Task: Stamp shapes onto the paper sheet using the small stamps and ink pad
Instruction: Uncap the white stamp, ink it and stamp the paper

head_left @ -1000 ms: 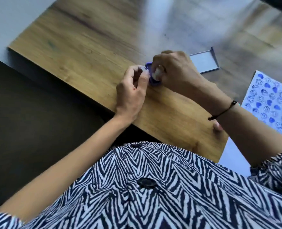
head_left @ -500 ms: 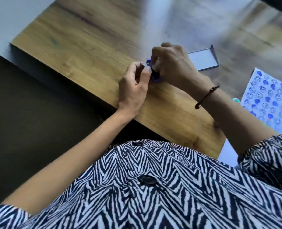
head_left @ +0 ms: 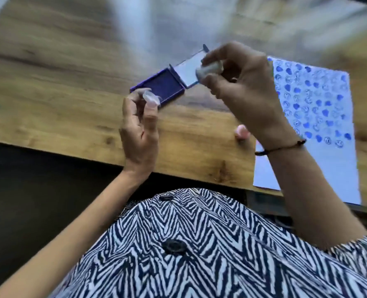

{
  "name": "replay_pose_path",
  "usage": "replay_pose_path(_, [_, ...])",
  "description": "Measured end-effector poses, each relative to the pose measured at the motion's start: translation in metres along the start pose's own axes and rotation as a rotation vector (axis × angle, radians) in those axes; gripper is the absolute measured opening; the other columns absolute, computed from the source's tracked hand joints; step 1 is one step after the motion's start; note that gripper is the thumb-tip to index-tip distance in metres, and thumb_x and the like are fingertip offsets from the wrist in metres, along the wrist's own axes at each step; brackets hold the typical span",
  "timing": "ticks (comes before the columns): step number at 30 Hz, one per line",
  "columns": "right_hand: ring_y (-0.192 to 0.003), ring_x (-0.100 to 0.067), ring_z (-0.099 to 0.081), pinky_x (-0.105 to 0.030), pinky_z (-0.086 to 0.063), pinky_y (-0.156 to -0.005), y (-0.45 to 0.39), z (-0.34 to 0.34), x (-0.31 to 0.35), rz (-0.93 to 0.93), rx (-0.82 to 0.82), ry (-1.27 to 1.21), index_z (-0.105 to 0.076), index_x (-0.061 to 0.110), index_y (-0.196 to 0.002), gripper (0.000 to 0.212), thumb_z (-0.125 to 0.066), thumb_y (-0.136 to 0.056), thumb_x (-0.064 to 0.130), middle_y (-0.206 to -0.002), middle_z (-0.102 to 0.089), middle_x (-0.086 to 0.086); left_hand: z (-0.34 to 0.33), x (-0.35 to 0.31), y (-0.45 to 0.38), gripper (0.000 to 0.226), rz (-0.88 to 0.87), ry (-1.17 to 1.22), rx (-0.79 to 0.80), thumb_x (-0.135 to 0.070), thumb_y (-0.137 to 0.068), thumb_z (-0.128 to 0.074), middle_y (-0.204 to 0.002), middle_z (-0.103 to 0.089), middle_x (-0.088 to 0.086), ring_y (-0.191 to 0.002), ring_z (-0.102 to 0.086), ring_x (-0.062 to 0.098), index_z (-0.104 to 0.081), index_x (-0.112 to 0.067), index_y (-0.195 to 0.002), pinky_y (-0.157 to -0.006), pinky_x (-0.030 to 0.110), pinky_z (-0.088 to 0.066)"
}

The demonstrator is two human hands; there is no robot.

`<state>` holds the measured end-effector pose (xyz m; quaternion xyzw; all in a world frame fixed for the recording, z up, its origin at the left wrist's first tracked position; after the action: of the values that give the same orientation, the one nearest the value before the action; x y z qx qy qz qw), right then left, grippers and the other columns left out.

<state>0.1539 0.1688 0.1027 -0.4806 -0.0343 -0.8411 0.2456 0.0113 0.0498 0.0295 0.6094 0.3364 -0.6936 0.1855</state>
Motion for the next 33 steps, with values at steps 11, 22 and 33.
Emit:
replay_pose_path(11, [-0.064,-0.017,-0.059,-0.042,-0.055,-0.067,0.141,0.141,-0.138,-0.522,-0.488,-0.014,-0.063,0.022,-0.081,0.011,-0.067,-0.075,0.014,-0.072,-0.064,-0.007,-0.187,-0.051,0.130,0.035,-0.402,-0.145,1.112,-0.025,-0.091,-0.043,-0.111,-0.063,0.018,-0.101,-0.056,0.023,-0.049,-0.002,-0.116,-0.092,0.032,-0.043])
replay_pose_path(22, [-0.084,-0.030,-0.059,-0.036,-0.044,-0.073,0.119,0.137,-0.136,-0.399,-0.300,0.530,-0.065,0.010,-0.089,0.013,-0.057,-0.079,0.012,-0.087,-0.066,-0.017,-0.226,-0.048,0.161,0.033,-0.851,-0.497,1.085,-0.019,-0.090,-0.042,-0.095,-0.067,0.021,-0.080,-0.060,0.035,-0.055,0.009,-0.101,-0.079,0.037,-0.042])
replay_pose_path(33, [-0.084,-0.036,-0.057,-0.036,-0.041,-0.067,0.110,0.130,-0.134,-0.353,-0.203,0.701,-0.062,0.007,-0.094,0.019,-0.048,-0.082,0.013,-0.095,-0.062,-0.021,-0.232,-0.051,0.161,0.035,-0.906,-0.571,1.030,-0.025,-0.089,-0.041,-0.084,-0.066,0.016,-0.075,-0.058,0.033,-0.058,0.005,-0.095,-0.067,0.040,-0.050])
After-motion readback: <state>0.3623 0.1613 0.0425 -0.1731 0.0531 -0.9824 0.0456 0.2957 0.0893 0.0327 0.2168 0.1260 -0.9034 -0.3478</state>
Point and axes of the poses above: each hand's wrist, its own y-axis away from the middle knuckle, its own z-axis out of the back of the hand, x = y × z, the point moved 10 cm from there along -y, towards the middle knuckle
